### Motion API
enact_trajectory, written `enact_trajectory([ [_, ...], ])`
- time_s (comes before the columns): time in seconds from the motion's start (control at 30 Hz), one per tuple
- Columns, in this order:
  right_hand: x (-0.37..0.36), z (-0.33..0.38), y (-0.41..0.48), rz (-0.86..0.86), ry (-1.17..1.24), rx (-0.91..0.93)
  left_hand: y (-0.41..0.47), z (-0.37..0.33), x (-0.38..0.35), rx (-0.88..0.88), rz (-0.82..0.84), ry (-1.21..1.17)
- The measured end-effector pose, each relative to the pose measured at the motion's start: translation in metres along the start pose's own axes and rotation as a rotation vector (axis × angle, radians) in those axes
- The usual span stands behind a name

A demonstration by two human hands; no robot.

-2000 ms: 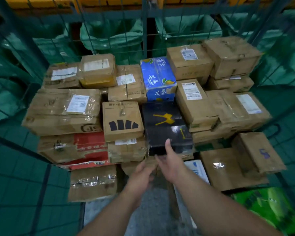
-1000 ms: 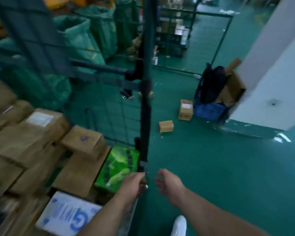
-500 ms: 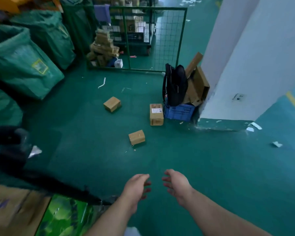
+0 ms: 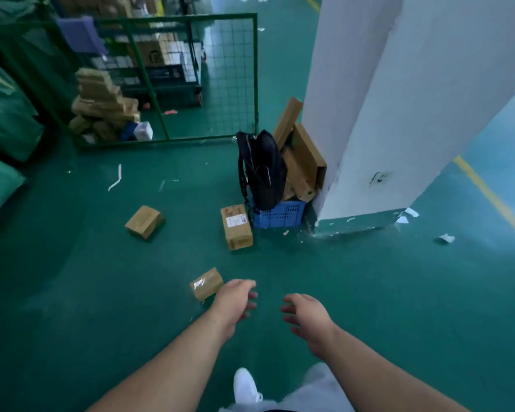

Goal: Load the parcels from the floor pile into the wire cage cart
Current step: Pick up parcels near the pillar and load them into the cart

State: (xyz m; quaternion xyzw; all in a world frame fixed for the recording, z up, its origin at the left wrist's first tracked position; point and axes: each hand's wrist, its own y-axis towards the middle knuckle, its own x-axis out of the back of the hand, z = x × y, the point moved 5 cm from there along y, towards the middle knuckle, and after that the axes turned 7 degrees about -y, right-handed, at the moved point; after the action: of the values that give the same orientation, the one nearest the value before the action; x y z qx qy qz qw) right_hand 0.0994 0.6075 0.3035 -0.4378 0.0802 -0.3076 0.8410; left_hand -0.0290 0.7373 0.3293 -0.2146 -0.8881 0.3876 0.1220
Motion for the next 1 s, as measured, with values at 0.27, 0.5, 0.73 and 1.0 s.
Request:
enact_trajectory([
  [0.27, 0.012, 0.1, 0.1, -0.044, 0.024, -0.066, 0.102, -0.09, -0.015, 0.098, -0.032, -0.035],
  [0.5, -0.001, 0.217, 0.214, 0.06, -0.242, -0.015, 0.192, -0.164, -0.002, 0.121, -0.171, -0.071],
  [0.73, -0.046, 0.297, 0.294, 0.144, -0.462, -0.004, 0.246, -0.214, 0.038, 0.128, -0.223, -0.145],
  [1.0, -0.12, 0.305, 0.421, 0.129, -0.543, -0.032, 0.403, -0.199, 0.083, 0.251, -0.199, -0.07],
])
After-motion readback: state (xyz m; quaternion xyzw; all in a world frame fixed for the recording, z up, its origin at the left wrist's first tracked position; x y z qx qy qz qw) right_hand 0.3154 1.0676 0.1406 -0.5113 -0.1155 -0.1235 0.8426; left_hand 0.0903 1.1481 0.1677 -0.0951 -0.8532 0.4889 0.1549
